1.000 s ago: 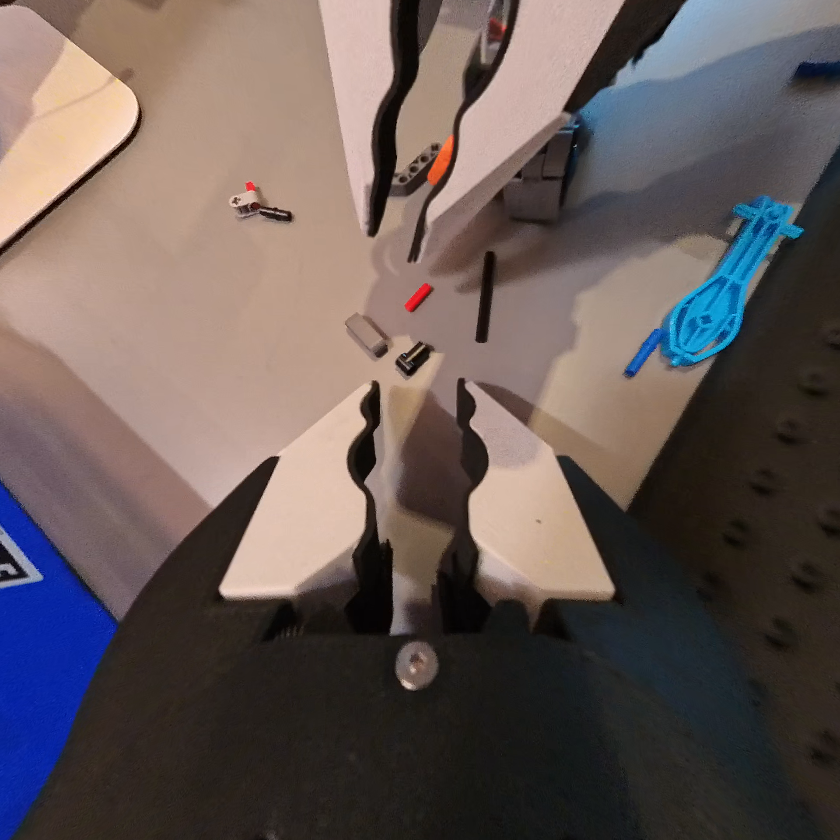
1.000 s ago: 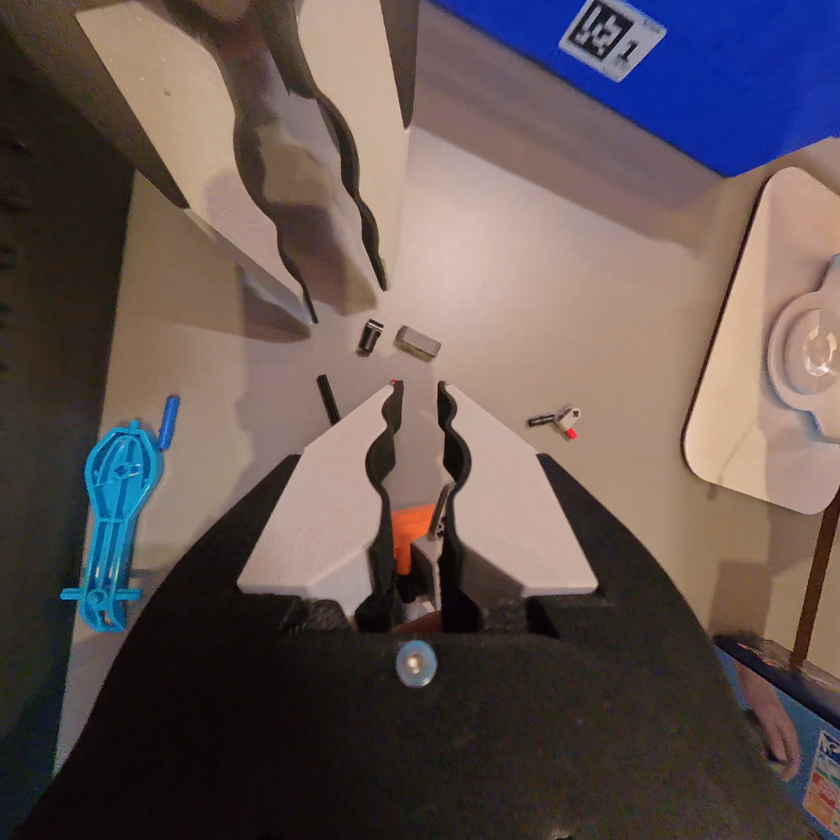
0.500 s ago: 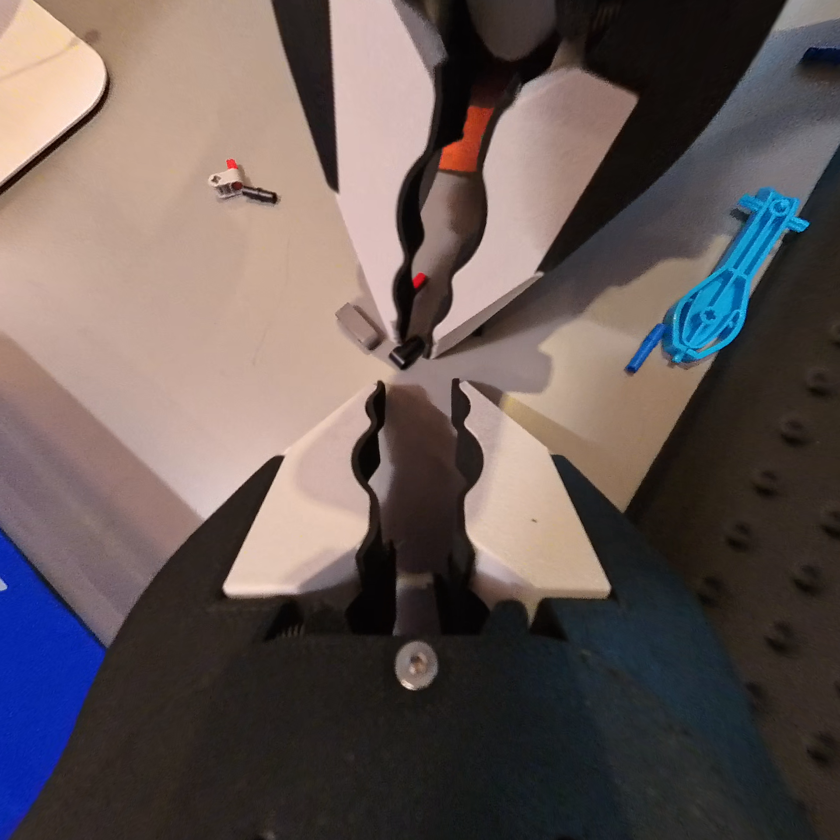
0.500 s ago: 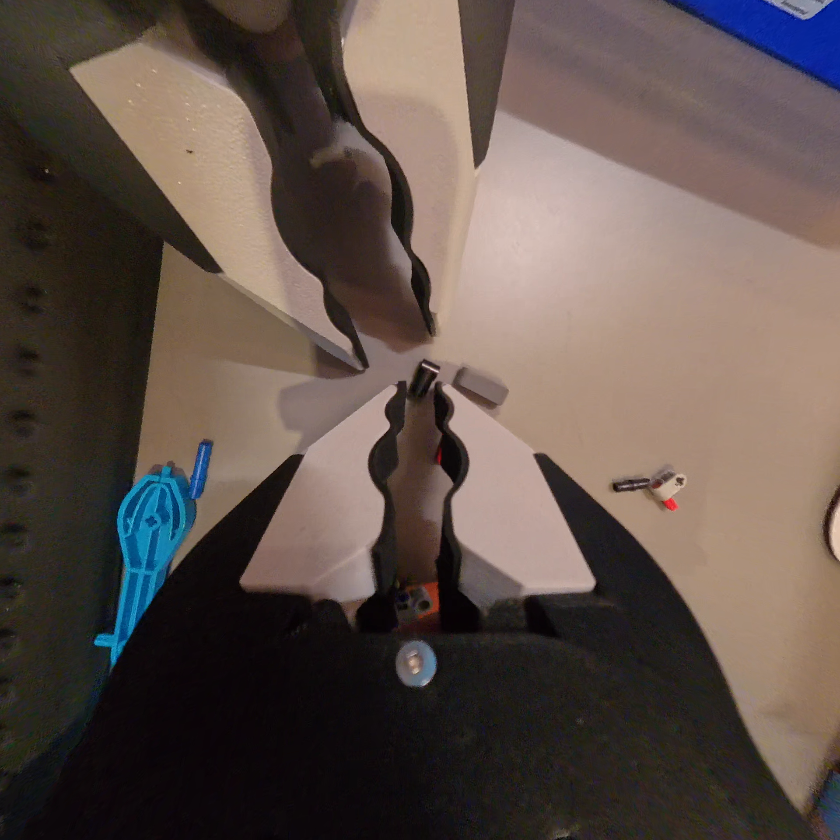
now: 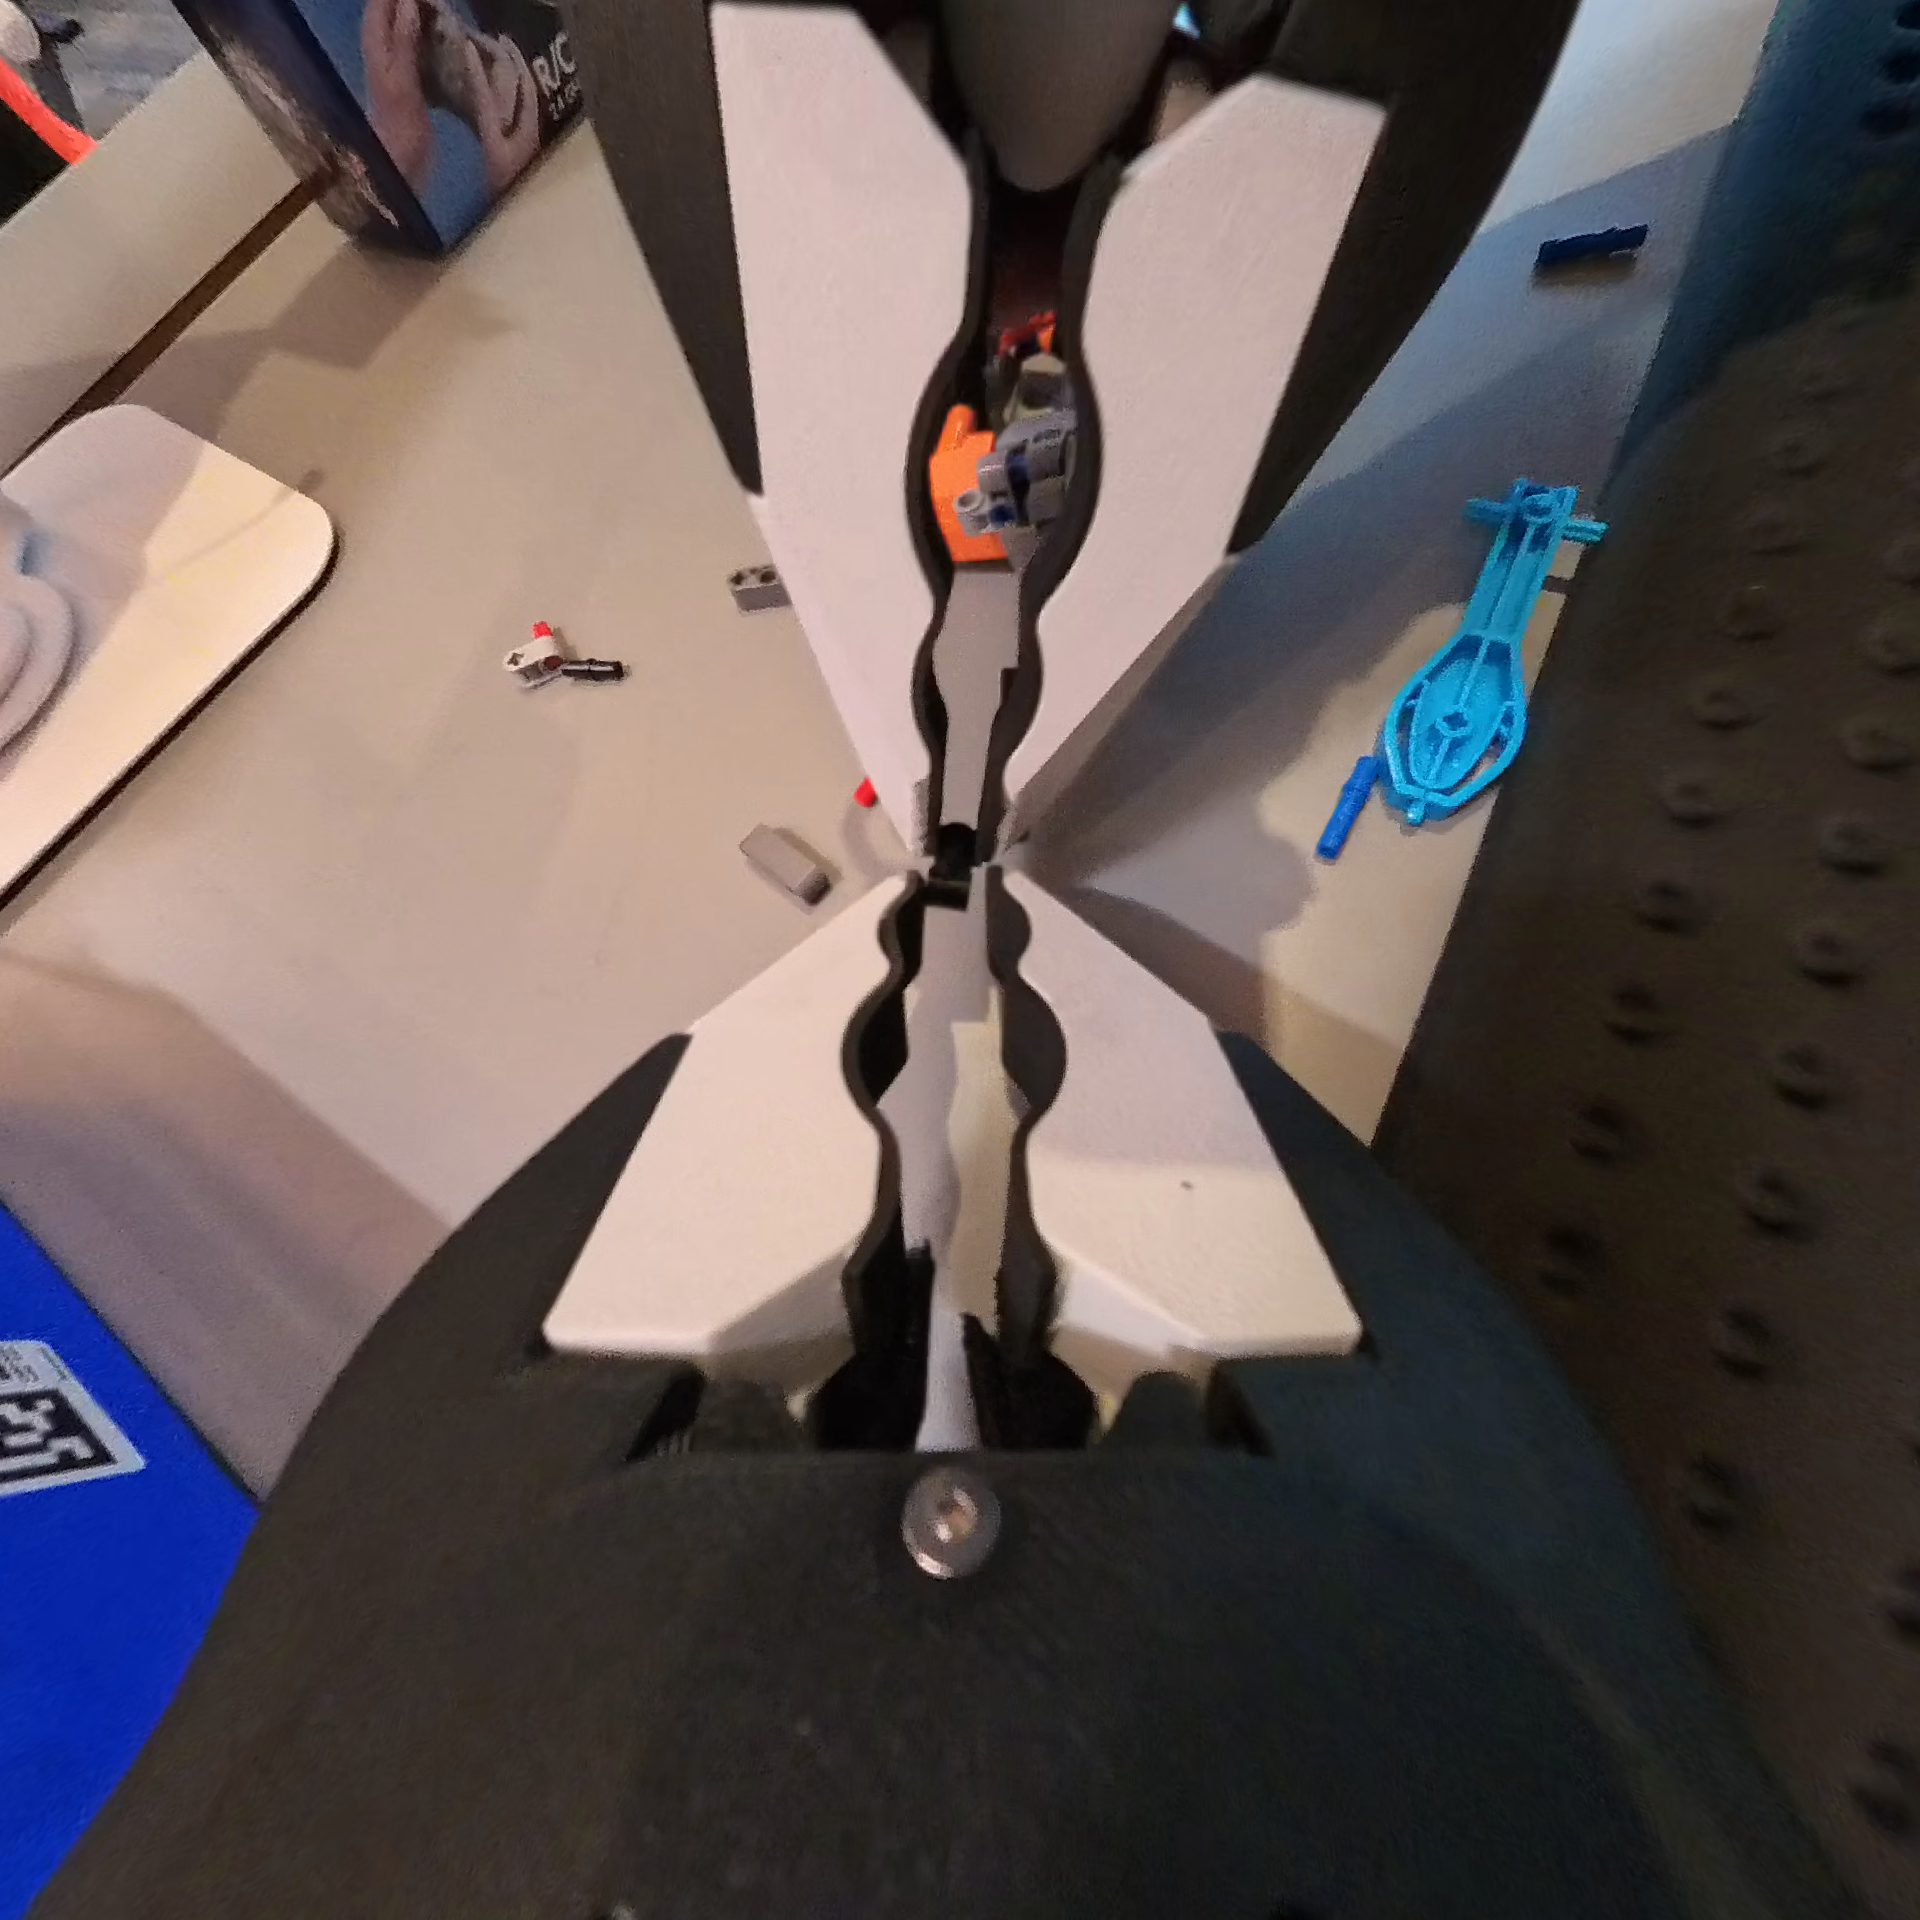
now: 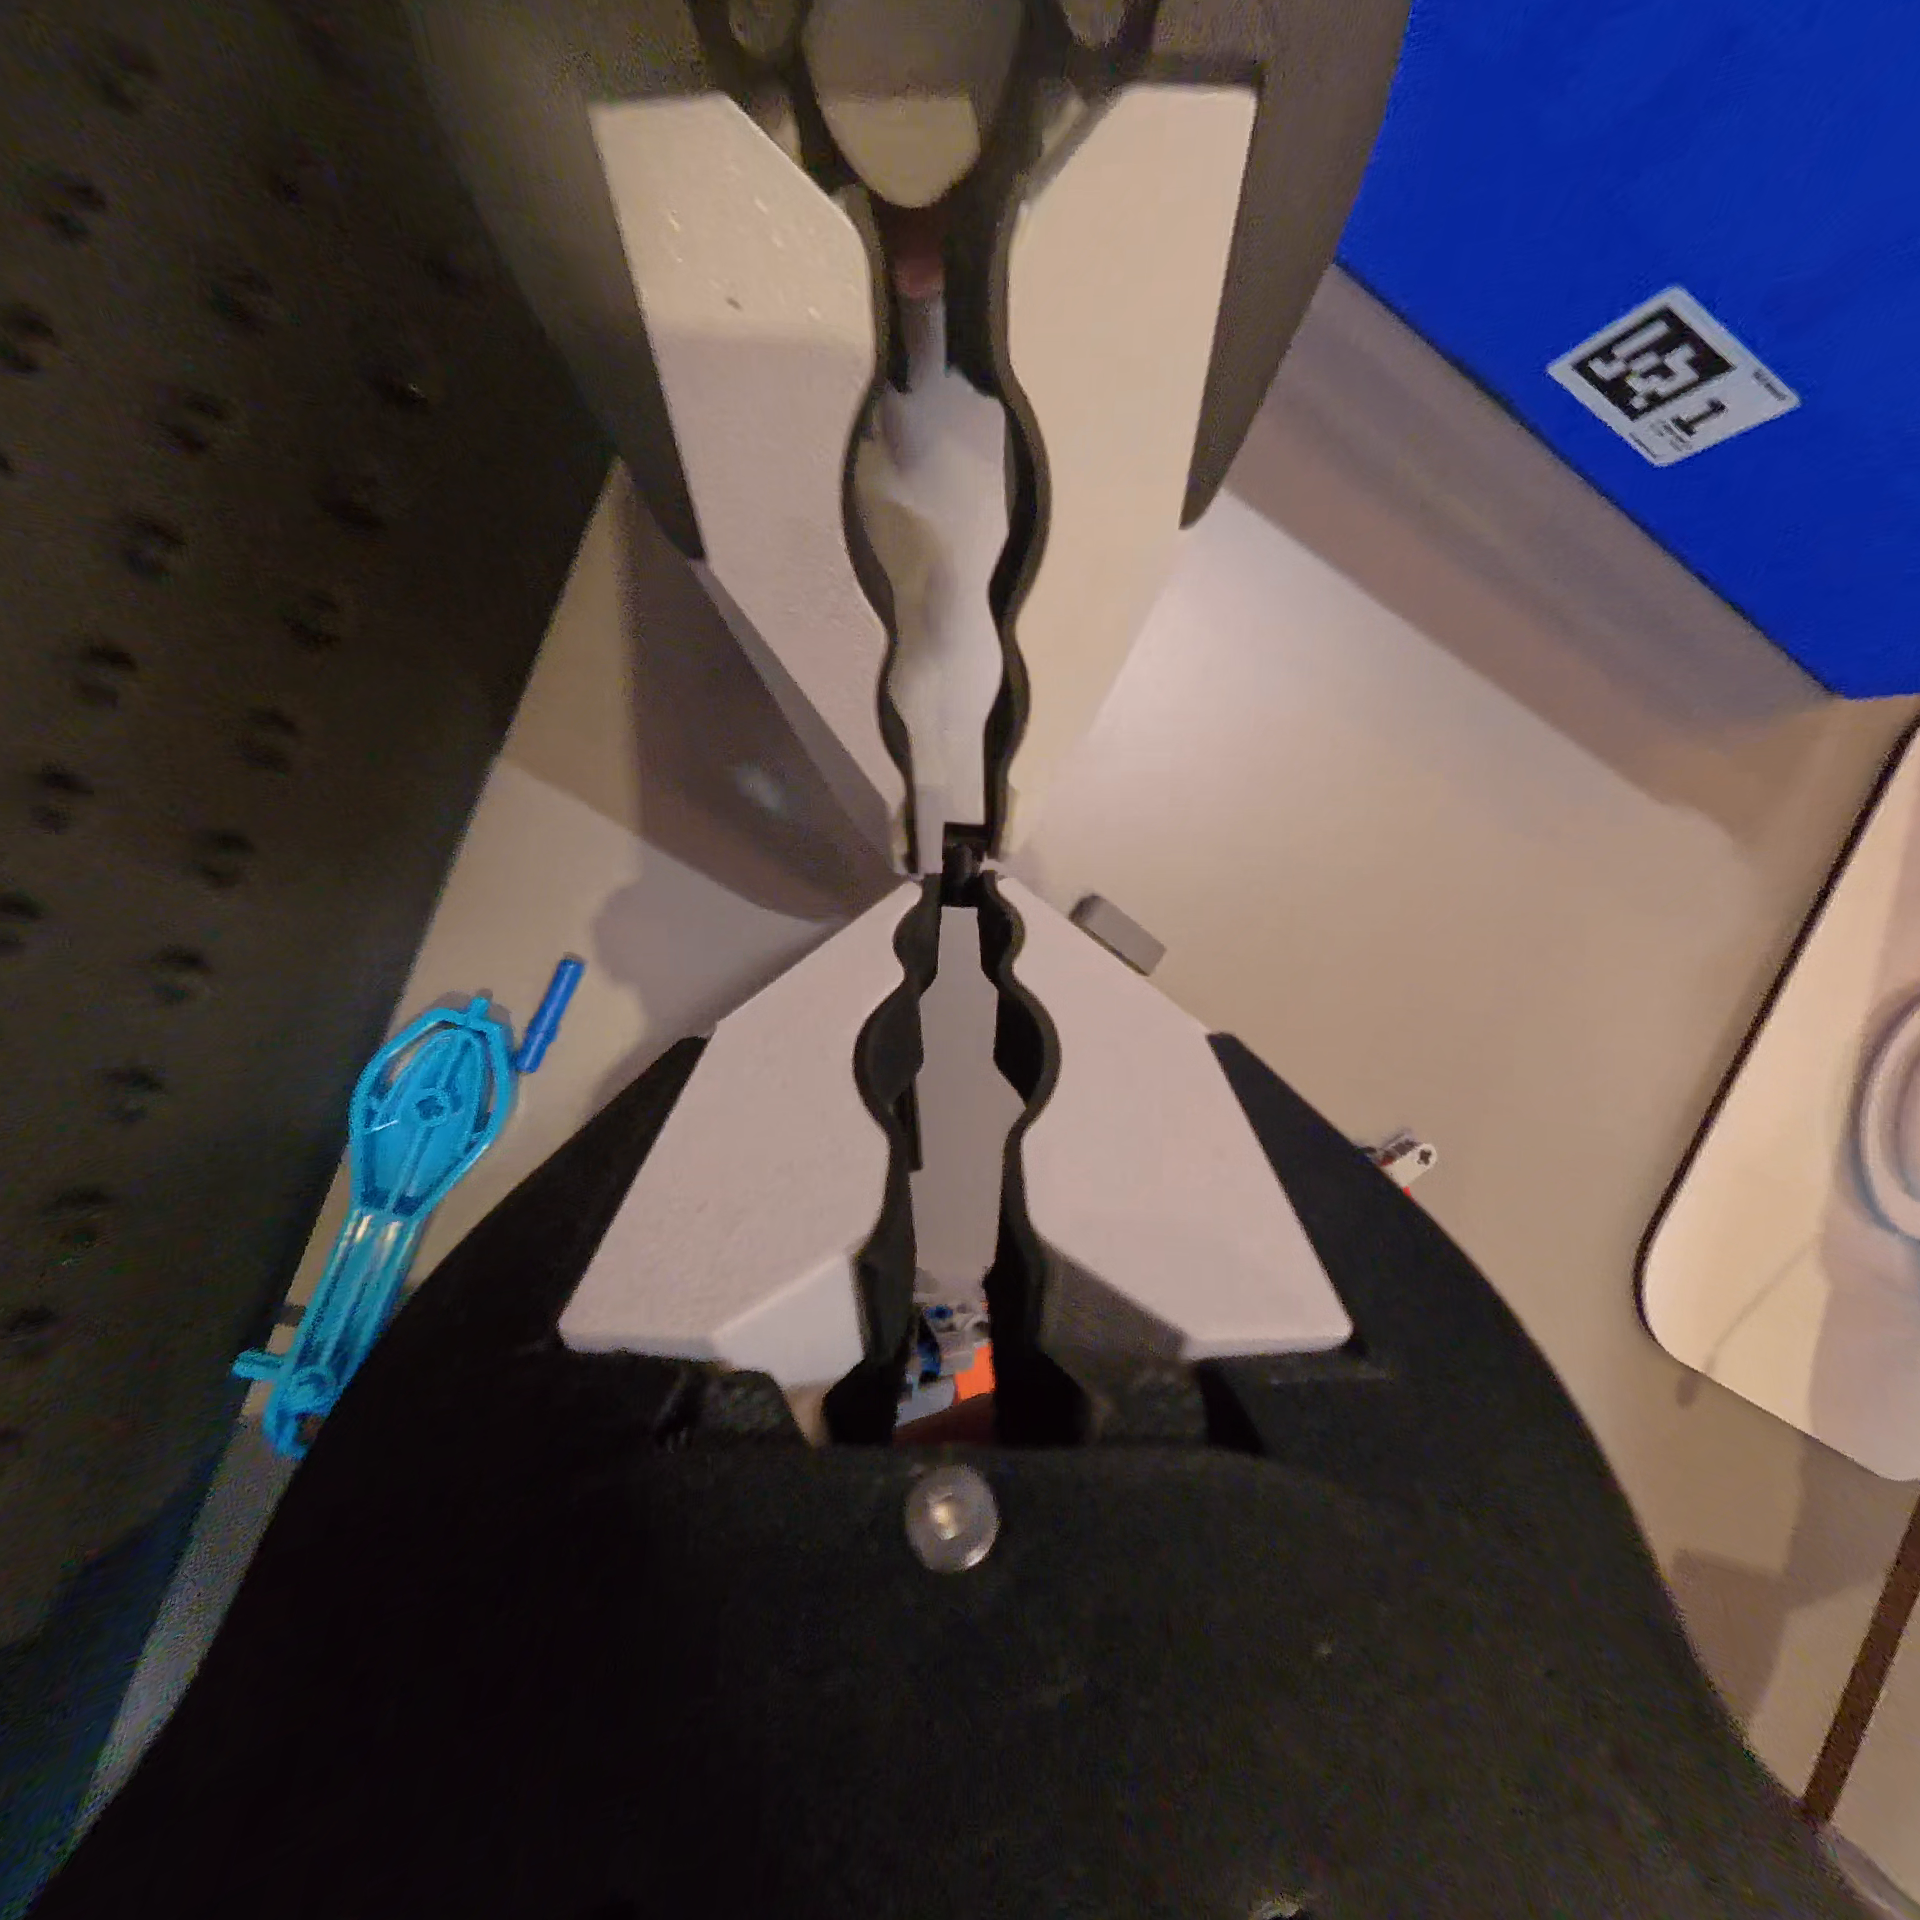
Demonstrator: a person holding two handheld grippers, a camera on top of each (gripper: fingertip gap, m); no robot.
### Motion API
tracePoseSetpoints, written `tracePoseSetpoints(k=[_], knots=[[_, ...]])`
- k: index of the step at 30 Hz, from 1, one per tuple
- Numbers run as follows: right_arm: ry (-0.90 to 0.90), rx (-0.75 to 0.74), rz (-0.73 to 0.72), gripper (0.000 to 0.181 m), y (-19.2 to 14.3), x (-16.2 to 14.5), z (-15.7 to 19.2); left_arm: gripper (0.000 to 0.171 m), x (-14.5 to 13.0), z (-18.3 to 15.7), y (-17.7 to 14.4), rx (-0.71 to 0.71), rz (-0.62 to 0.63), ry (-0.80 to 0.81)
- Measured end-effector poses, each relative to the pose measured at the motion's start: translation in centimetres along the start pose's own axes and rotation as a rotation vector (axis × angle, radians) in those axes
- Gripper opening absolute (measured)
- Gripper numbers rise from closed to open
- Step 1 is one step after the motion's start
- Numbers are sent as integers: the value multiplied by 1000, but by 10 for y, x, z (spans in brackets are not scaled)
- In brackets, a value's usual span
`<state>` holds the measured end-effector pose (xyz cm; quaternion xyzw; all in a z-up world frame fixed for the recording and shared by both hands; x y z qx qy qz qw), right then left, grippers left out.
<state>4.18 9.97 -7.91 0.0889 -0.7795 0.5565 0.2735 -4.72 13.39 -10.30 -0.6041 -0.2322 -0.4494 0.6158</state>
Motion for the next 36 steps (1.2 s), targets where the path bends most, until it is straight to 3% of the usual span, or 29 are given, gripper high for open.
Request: tracePoseSetpoints(k=[6,8,14,29,36], knots=[[-6,-7,-29,5,-5,2,1,5,1,-1,-4,34,-20,29],[9,-12,-18,15,-12,-5,-1,5,-1,2,-8,49,-19,4],[-17,63,167,12,-7,-38,2,6,-7,-1,-2,32,16,8],[27,181,330,1,13,-24,-2,6,-11,2,-5,19,1,-21],[53,110,256,0,8,-18,-2,6,-14,1,-6,7,13,-9]])
Point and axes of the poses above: each gripper's, where its closed fingertips meet, y out along the fingers, x out of its top, z = x × y across the jaws, the point moved 8 cm from there along -y, back along the fingers, and after that the axes turned 4 degrees about -z, right-handed, at the moved point
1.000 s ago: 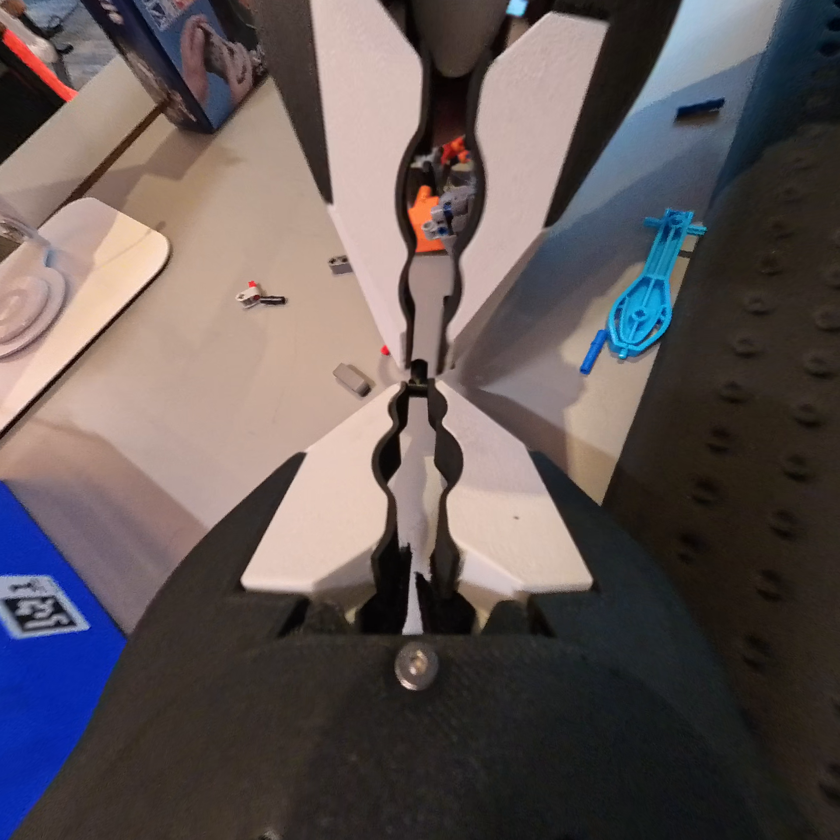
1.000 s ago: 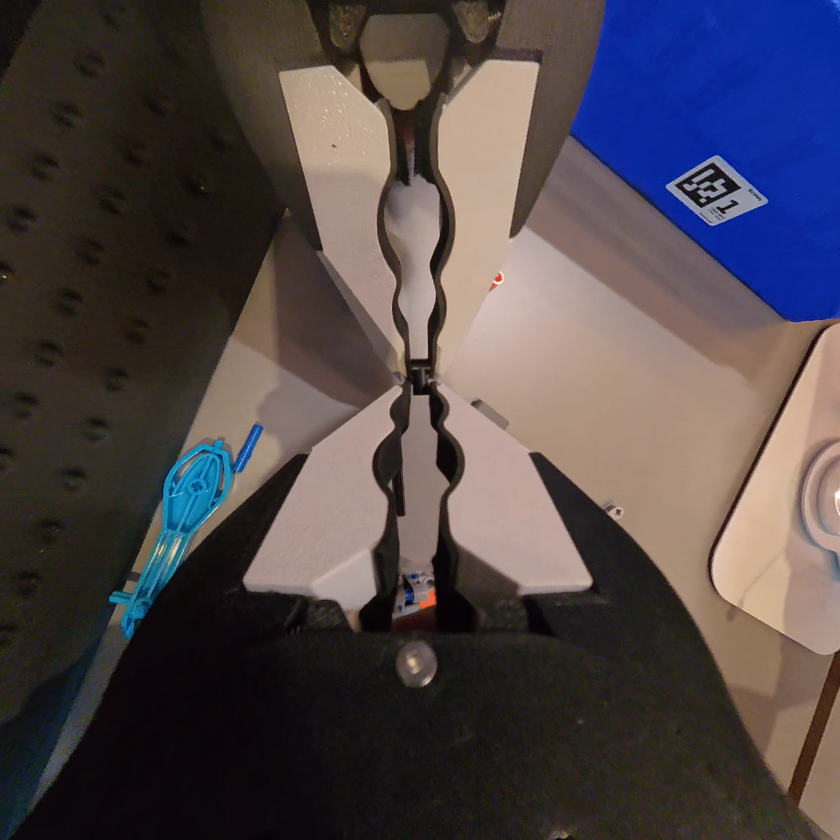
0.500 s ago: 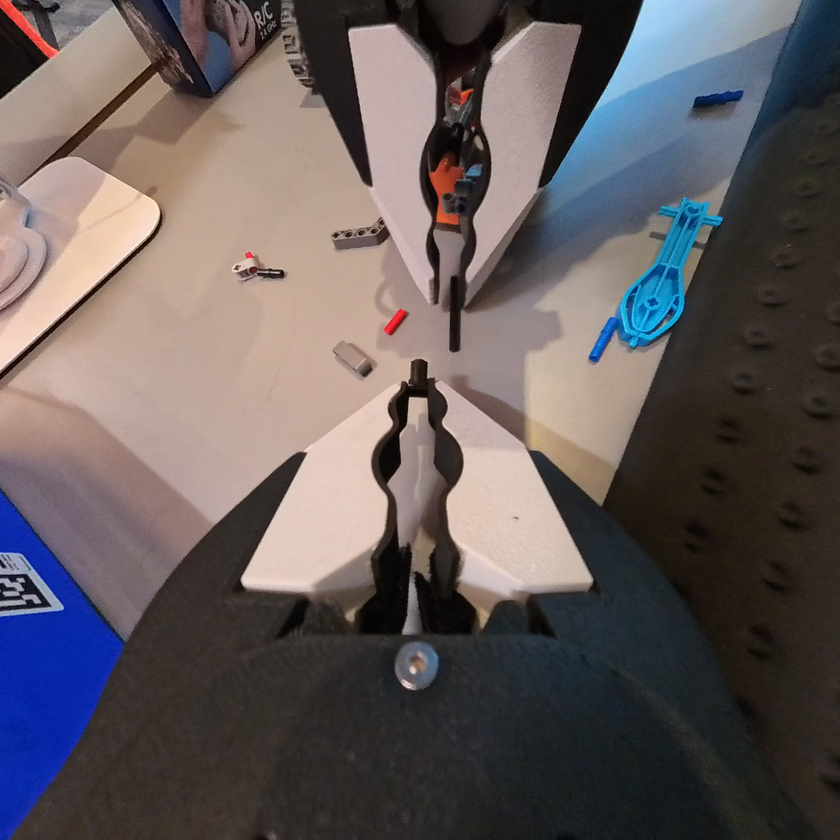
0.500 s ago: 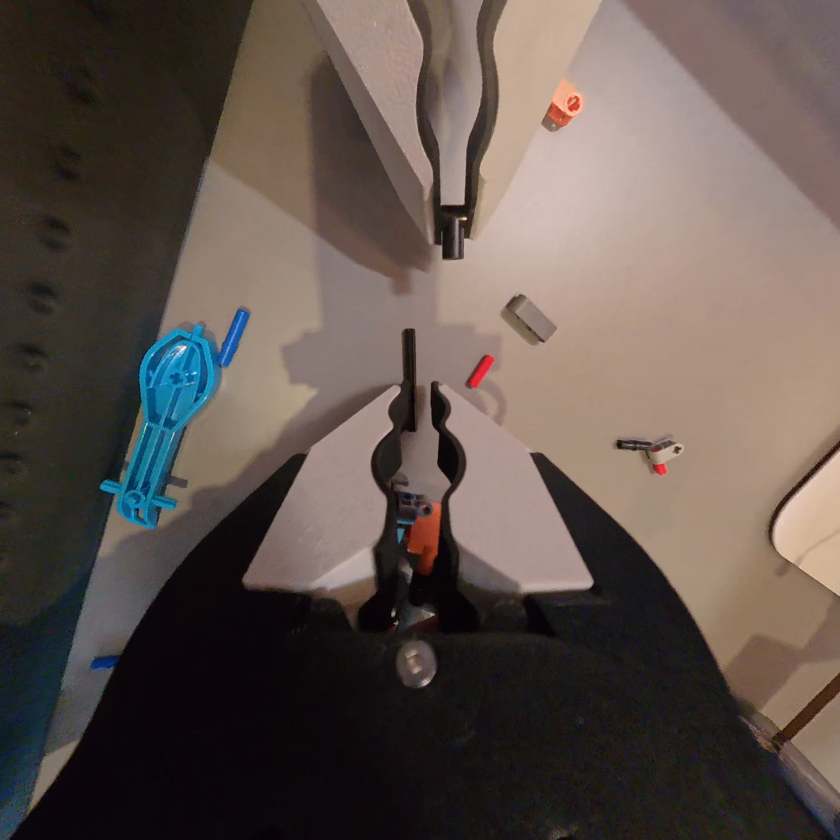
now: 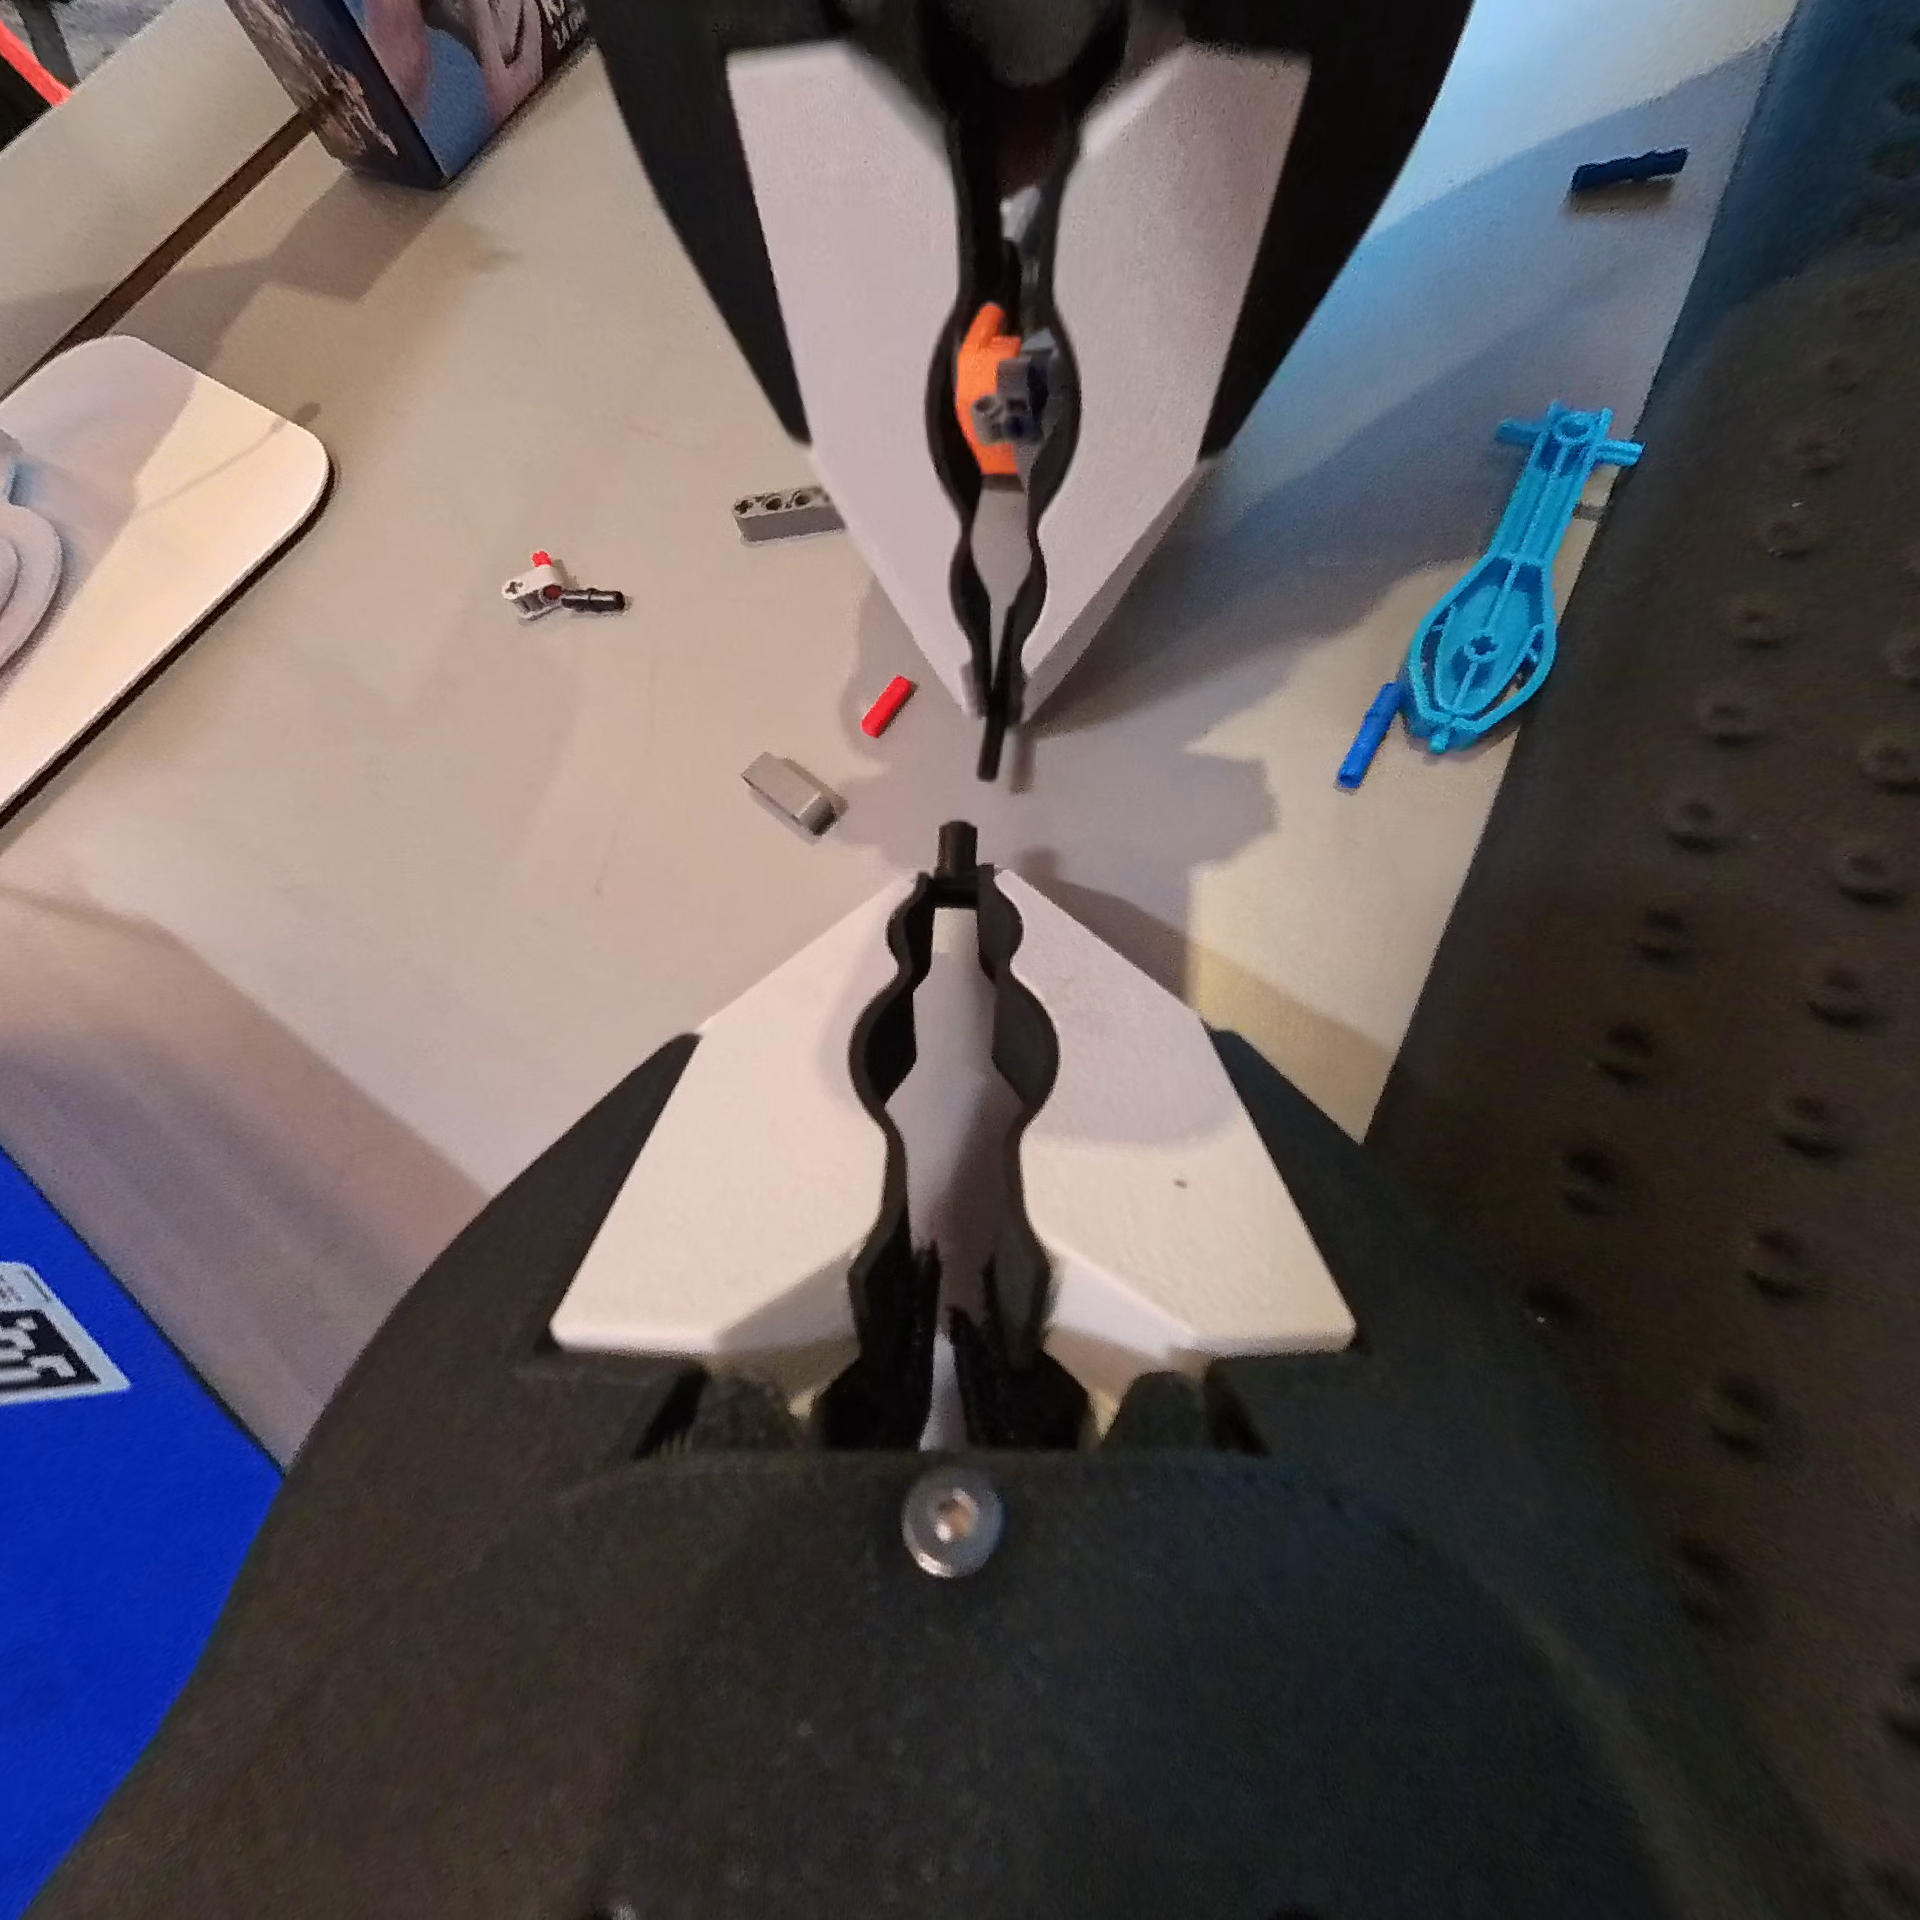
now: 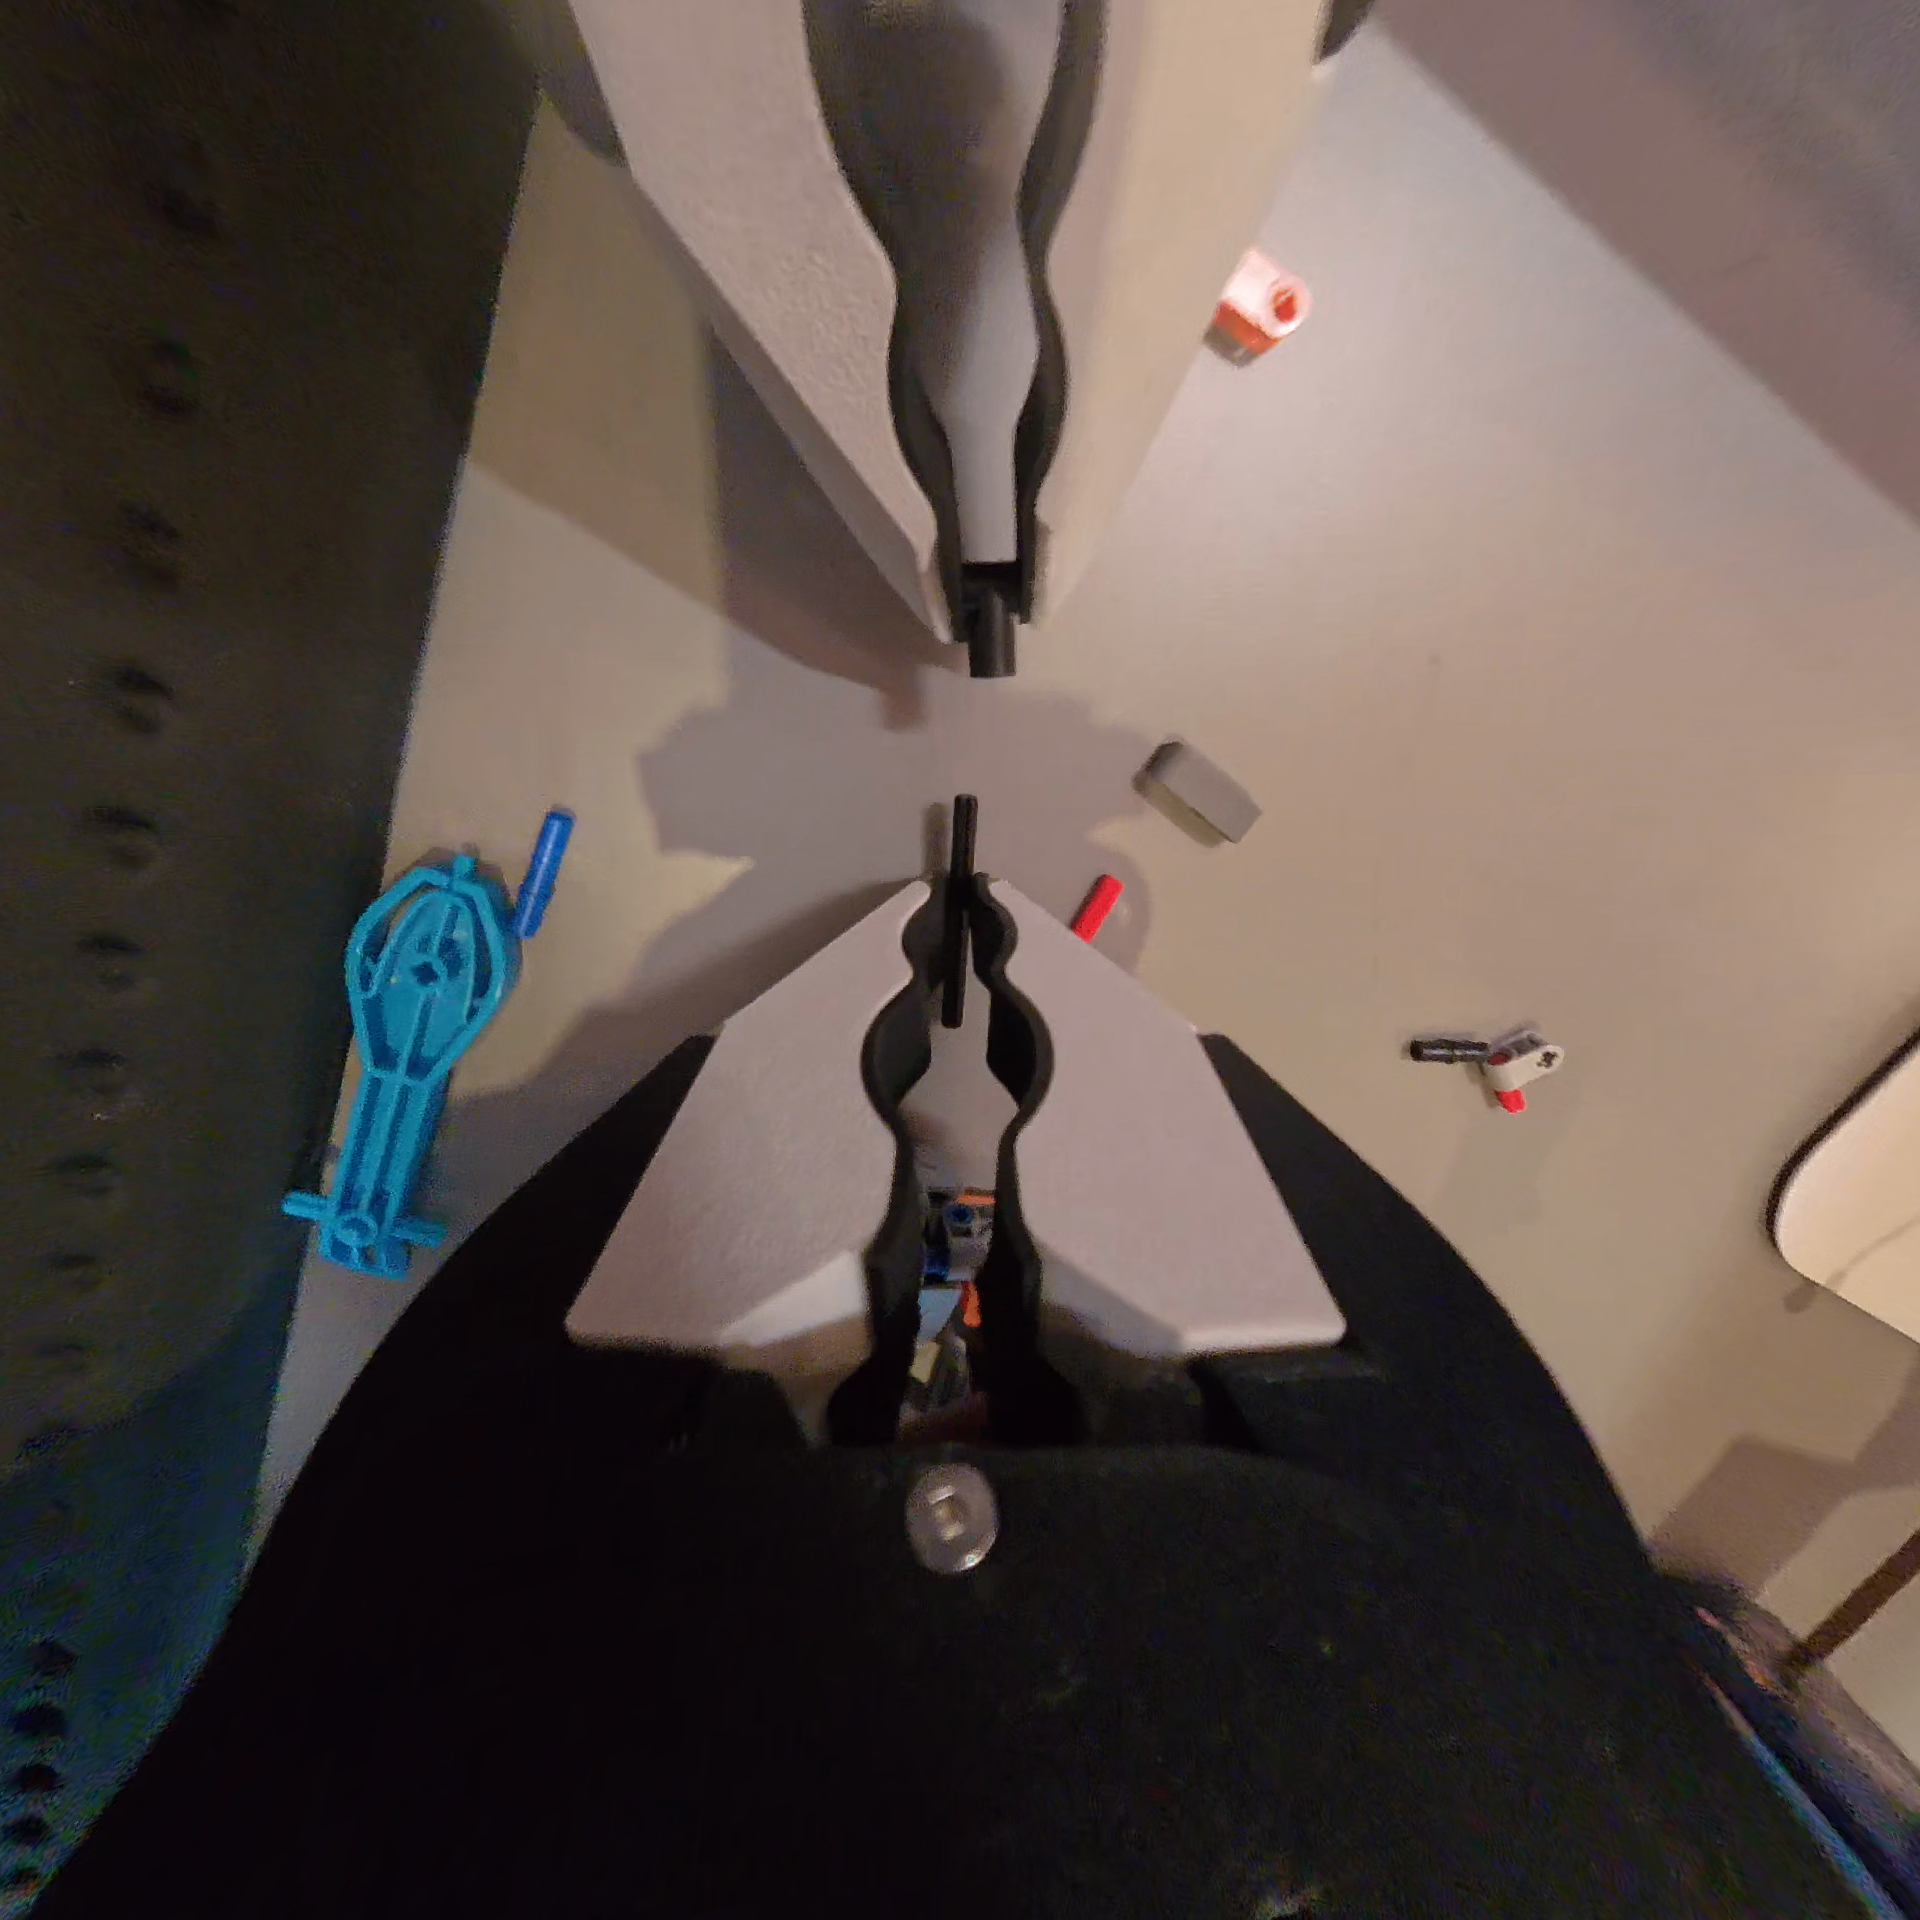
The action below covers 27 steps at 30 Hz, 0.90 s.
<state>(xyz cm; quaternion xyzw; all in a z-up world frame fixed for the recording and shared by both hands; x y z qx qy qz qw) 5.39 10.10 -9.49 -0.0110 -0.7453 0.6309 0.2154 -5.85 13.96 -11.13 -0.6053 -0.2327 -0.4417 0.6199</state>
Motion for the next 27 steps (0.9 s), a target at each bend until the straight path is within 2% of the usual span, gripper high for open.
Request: tracePoseSetpoints(k=[3,11,27], knots=[[33,-25,-78,0,-8,5,7,5,-2,-4,-1,-6,28,17],[85,-90,-152,0,6,12,27,5,-7,-14,4,-25,107,102],[137,-103,-184,0,10,8,29,5,-5,-22,5,-18,125,216]])
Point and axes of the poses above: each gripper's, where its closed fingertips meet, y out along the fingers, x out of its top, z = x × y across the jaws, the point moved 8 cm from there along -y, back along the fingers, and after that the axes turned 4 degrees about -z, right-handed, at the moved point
